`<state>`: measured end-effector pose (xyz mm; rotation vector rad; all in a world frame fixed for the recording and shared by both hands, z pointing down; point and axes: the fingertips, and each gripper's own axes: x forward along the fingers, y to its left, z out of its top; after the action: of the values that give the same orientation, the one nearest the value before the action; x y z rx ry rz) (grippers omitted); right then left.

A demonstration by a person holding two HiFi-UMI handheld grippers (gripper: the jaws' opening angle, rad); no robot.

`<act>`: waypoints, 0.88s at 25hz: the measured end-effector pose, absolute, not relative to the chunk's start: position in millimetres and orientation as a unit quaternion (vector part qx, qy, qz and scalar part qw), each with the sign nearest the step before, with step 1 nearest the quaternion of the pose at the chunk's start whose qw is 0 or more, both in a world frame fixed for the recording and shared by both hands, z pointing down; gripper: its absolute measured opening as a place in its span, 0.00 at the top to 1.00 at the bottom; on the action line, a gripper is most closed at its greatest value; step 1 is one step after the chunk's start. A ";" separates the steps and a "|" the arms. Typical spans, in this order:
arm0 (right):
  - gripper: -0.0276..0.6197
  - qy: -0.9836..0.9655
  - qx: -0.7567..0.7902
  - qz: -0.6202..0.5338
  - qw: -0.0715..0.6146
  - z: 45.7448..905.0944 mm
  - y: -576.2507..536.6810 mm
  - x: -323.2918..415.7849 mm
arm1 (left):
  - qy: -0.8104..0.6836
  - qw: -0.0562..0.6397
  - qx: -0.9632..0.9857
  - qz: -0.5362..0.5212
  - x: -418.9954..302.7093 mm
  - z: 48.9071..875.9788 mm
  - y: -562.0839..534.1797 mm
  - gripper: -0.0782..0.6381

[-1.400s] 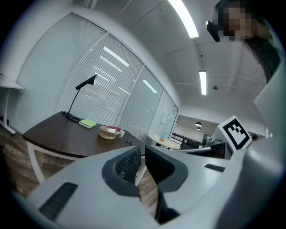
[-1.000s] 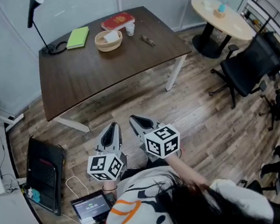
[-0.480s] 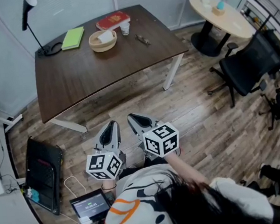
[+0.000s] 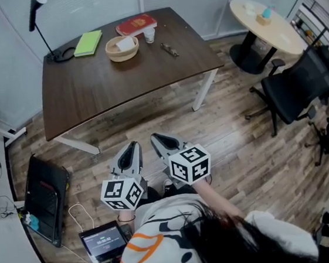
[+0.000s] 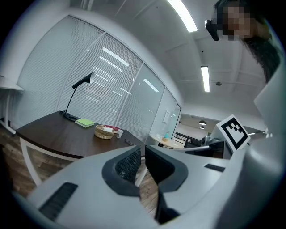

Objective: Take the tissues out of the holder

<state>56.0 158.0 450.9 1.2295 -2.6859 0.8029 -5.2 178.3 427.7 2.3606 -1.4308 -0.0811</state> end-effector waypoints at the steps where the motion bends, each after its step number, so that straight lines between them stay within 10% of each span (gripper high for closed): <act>1: 0.92 -0.877 0.401 0.263 0.039 451.0 155.5 57.1 | -0.509 0.189 0.840 -0.026 -3.6 428.0 177.2 0.85; 22: 0.92 -0.863 0.415 0.287 0.041 465.4 87.2 53.9 | -0.502 0.201 0.841 -0.013 -14.6 439.9 110.3 0.85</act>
<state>53.9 87.2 465.4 1.2701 -2.6420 0.8797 -14.6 110.3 439.9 2.3496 -1.4027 -0.0366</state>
